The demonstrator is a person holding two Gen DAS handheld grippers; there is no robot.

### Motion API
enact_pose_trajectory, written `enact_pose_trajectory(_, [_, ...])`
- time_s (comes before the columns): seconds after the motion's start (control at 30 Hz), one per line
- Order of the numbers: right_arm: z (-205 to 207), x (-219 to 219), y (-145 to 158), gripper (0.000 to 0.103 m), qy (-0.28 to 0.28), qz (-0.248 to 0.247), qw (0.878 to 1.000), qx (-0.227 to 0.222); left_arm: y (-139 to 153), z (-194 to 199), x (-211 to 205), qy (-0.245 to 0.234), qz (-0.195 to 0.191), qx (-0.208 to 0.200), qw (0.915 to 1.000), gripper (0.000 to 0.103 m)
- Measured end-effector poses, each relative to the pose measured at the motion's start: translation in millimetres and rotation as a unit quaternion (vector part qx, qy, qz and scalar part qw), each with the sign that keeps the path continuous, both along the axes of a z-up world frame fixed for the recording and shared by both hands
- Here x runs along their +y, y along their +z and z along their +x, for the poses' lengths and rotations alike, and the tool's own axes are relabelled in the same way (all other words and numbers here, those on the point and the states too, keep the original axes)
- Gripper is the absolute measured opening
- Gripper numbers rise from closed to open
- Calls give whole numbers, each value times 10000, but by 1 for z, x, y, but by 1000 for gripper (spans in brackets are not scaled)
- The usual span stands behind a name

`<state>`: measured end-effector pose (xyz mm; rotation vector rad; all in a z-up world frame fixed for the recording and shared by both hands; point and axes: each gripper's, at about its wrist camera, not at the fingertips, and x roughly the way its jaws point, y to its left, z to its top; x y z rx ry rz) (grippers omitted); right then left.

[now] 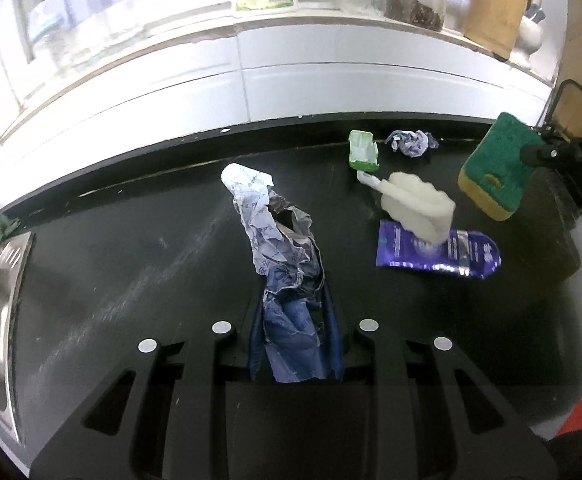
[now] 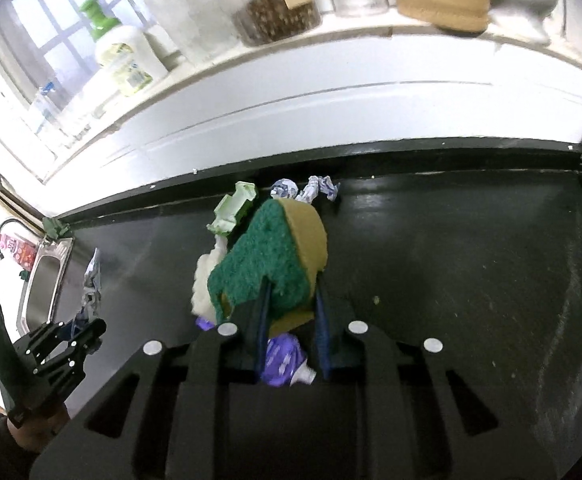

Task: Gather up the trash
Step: 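Grasp the blue cloth with the left tool while the right tool grasps the green-yellow sponge, then carry cloth and sponge to the black bin and open both tools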

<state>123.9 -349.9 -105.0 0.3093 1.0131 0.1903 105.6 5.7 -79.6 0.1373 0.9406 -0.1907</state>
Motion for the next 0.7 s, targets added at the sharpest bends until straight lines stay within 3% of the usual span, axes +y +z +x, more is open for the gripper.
enact_pose_trajectory(0.2, [-30, 30, 35, 20, 194, 85, 9992, -330, 15, -40, 31, 298, -55, -147, 9994, 25])
enact_pose_trajectory(0.43, [-42, 134, 59, 20, 1293, 206, 9898, -557, 21, -108, 103, 1216, -16, -219, 9923, 25])
enact_pose_trajectory(0.53, [-50, 194, 61, 20, 1934, 278, 9794, -514, 19, -139, 134, 1661, 41, -194, 9859, 25])
enact_pose_trajectory(0.7, [-80, 305, 56, 20, 3121, 347, 9487, -377, 12, -207, 193, 2628, 58, -85, 9648, 25])
